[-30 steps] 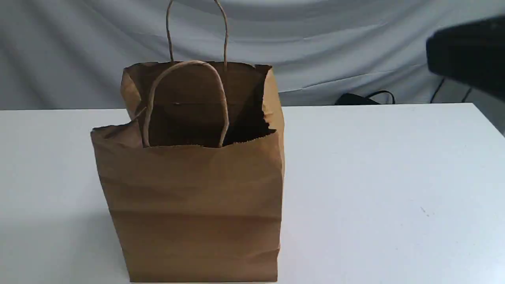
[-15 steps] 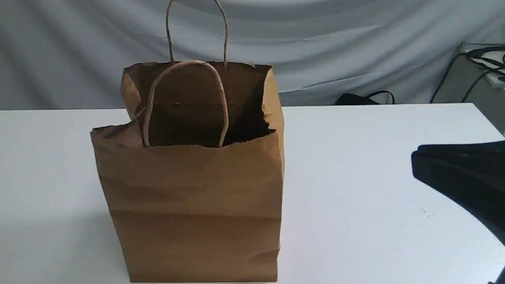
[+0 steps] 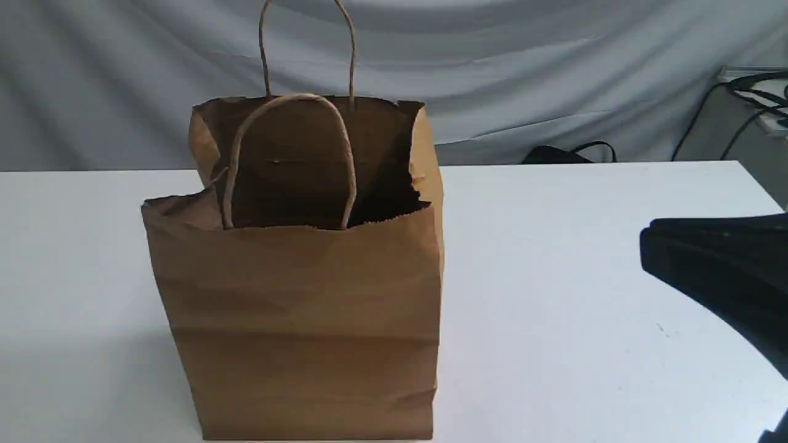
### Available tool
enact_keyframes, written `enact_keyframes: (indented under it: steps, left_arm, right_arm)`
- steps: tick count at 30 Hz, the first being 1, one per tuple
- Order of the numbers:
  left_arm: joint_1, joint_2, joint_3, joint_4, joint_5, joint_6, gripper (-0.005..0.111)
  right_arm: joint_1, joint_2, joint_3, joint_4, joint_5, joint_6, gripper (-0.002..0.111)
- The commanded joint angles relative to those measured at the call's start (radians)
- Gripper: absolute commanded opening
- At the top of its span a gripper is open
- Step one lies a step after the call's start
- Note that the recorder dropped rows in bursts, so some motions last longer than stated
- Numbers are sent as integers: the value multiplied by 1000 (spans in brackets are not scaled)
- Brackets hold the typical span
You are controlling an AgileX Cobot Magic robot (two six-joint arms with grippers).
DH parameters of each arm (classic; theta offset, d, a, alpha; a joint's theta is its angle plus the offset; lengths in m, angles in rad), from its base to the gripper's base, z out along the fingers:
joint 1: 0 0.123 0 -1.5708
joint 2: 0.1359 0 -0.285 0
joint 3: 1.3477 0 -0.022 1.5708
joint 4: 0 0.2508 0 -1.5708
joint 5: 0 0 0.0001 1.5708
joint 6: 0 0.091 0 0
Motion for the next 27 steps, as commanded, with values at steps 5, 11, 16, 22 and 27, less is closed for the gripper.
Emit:
enact_keyframes:
  steps: [5, 11, 16, 22, 27]
  left_arm:
    - [0, -5, 8, -5, -1, 4, 0]
    - [0, -5, 8, -5, -1, 4, 0]
    - [0, -5, 8, -5, -1, 4, 0]
    - [0, -5, 8, -5, -1, 4, 0]
    - [0, -5, 8, -5, -1, 4, 0]
  right_arm:
    - [1, -5, 4, 8, -18, 1, 0]
    - [1, -5, 4, 8, -18, 1, 0]
    - [1, -5, 4, 7, -18, 6, 0]
    - [1, -5, 4, 7, -18, 6, 0]
    - [-6, -8, 4, -3, -70, 6, 0]
